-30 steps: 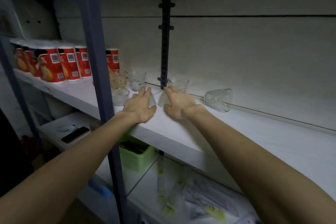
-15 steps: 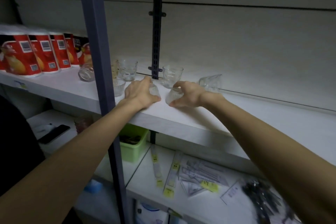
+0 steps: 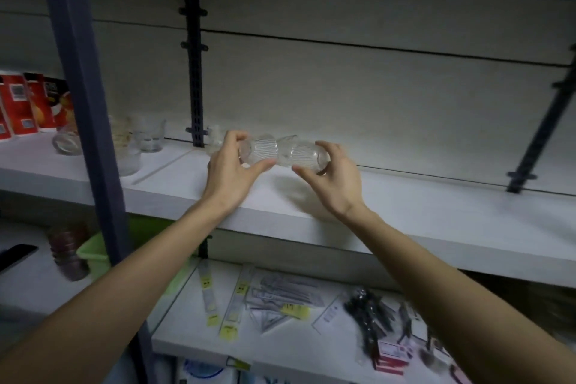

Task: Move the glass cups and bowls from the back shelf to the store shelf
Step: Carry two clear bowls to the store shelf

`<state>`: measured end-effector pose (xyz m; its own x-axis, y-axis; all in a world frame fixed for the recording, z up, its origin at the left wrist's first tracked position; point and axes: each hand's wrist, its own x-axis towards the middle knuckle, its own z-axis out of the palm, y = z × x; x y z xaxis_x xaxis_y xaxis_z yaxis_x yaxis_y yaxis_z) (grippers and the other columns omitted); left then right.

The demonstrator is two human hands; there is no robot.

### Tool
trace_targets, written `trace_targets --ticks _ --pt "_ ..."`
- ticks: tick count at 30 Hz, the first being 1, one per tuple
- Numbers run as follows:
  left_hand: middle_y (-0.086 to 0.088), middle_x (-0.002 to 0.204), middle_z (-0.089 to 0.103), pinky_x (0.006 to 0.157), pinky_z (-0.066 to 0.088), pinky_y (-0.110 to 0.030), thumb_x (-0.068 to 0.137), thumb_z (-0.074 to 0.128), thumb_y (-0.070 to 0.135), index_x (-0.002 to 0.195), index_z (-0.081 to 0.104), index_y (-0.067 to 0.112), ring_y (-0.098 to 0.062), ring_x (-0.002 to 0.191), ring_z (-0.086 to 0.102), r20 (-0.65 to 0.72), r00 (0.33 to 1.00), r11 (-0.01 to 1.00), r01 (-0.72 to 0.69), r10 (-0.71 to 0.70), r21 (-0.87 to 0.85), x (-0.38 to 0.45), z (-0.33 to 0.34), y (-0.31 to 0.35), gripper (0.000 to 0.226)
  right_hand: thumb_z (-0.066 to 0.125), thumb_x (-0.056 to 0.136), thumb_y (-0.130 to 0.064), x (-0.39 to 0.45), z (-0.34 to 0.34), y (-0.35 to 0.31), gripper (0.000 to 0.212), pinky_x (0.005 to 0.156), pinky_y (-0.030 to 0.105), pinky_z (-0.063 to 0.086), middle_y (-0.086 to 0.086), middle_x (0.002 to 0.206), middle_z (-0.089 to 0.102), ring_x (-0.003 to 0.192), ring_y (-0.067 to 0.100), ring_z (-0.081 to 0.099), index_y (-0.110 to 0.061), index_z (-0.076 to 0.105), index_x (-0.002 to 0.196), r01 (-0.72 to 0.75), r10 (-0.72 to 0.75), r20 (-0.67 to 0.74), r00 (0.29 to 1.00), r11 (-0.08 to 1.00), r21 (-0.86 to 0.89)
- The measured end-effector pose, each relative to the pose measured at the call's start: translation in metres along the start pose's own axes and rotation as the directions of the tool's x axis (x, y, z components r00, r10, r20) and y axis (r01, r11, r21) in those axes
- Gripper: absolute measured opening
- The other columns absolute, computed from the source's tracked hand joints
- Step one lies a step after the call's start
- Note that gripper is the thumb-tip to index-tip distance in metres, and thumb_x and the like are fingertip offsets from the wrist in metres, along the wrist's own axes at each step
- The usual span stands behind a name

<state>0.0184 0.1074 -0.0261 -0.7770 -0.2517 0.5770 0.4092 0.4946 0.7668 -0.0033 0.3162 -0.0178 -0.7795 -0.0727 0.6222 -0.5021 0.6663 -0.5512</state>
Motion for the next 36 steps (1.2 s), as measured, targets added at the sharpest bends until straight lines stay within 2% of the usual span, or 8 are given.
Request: trace_targets --ticks 5,10,14,19,23,27,30,36 --pt "0.007 0.117 0.069 0.095 0.056 -0.047 0.061 0.088 0.06 0.114 0.051 0.034 -0.016 0.108 0.069 0.044 0.999 0.983 -0.008 0.017 -0.186 -0.035 0.061 0.057 0.07 0.081 0.079 -0.05 -0.048 -0.085 0.041 0.068 0.094 0.045 0.053 -0.009 0.127 0.066 0.108 0.018 0.065 -0.024 0.054 0.136 -0.055 0.071 -0.149 0.986 0.992 0.11" --pt "0.006 0.132 0.063 0.103 0.053 -0.035 0.072 0.091 0.009 0.136 0.048 0.025 -0.015 0.123 0.062 0.154 0.986 0.929 0.001 0.06 -0.369 -0.095 0.131 0.123 0.078 0.086 0.079 -0.037 -0.113 -0.183 0.081 0.068 0.087 0.035 0.059 -0.015 0.127 0.059 0.108 0.009 0.063 -0.022 0.054 0.136 -0.058 0.115 -0.293 0.949 0.979 0.194" --pt "0.009 0.135 0.062 0.09 0.057 -0.024 0.075 0.09 0.016 0.142 0.048 0.026 -0.016 0.12 0.064 0.23 0.968 0.917 0.003 0.097 -0.399 -0.158 0.187 0.172 0.08 0.084 0.082 -0.037 -0.168 -0.25 0.119 0.073 0.082 0.023 0.059 -0.017 0.134 0.053 0.116 0.006 0.058 -0.023 0.049 0.144 -0.062 0.13 -0.402 0.907 0.982 0.178" --pt "0.012 0.135 0.06 0.089 0.06 -0.028 0.069 0.087 0.038 0.146 0.047 0.031 -0.013 0.117 0.065 0.315 0.938 0.895 0.009 0.148 -0.446 -0.225 0.254 0.231 0.087 0.079 0.083 -0.052 -0.227 -0.328 0.172 0.07 0.093 0.033 0.058 -0.013 0.134 0.057 0.119 0.007 0.056 -0.034 0.047 0.142 -0.179 0.236 -0.523 0.819 0.971 0.158" --pt "0.014 0.136 0.055 0.084 0.059 -0.021 0.076 0.086 0.033 0.142 0.049 0.032 -0.015 0.121 0.062 0.396 0.895 0.874 0.016 0.204 -0.486 -0.258 0.314 0.271 0.076 0.079 0.079 -0.056 -0.256 -0.389 0.21 0.076 0.097 0.031 0.053 -0.008 0.13 0.062 0.114 0.01 0.06 -0.029 0.049 0.143 -0.309 0.372 -0.582 0.723 0.928 0.21" --pt "0.016 0.143 0.051 0.094 0.058 -0.032 0.072 0.086 0.05 0.141 0.049 0.04 -0.01 0.119 0.062 0.469 0.848 0.863 0.028 0.247 -0.505 -0.275 0.379 0.308 0.079 0.082 0.075 -0.059 -0.27 -0.442 0.248 0.084 0.106 0.041 0.051 -0.003 0.134 0.066 0.122 0.012 0.061 -0.025 0.051 0.145 -0.371 0.44 -0.612 0.657 0.896 0.246" --pt "0.009 0.145 0.054 0.095 0.053 -0.026 0.076 0.087 0.041 0.143 0.05 0.031 0.004 0.108 0.059 0.496 0.83 0.865 0.034 0.254 -0.5 -0.282 0.431 0.336 0.078 0.083 0.077 -0.053 -0.277 -0.477 0.277 0.083 0.109 0.04 0.049 -0.001 0.138 0.063 0.126 0.012 0.058 -0.022 0.049 0.147 -0.4 0.469 -0.611 0.638 0.88 0.257" --pt "0.013 0.146 0.051 0.102 0.053 -0.043 0.08 0.082 0.047 0.144 0.049 0.03 -0.014 0.123 0.057 0.518 0.775 0.886 -0.113 0.362 -0.45 -0.27 0.539 0.383 0.074 0.083 0.078 -0.05 -0.263 -0.54 0.353 0.084 0.107 0.039 0.049 -0.001 0.137 0.059 0.123 0.014 0.055 -0.027 0.043 0.149 -0.447 0.485 -0.612 0.625 0.865 0.228"
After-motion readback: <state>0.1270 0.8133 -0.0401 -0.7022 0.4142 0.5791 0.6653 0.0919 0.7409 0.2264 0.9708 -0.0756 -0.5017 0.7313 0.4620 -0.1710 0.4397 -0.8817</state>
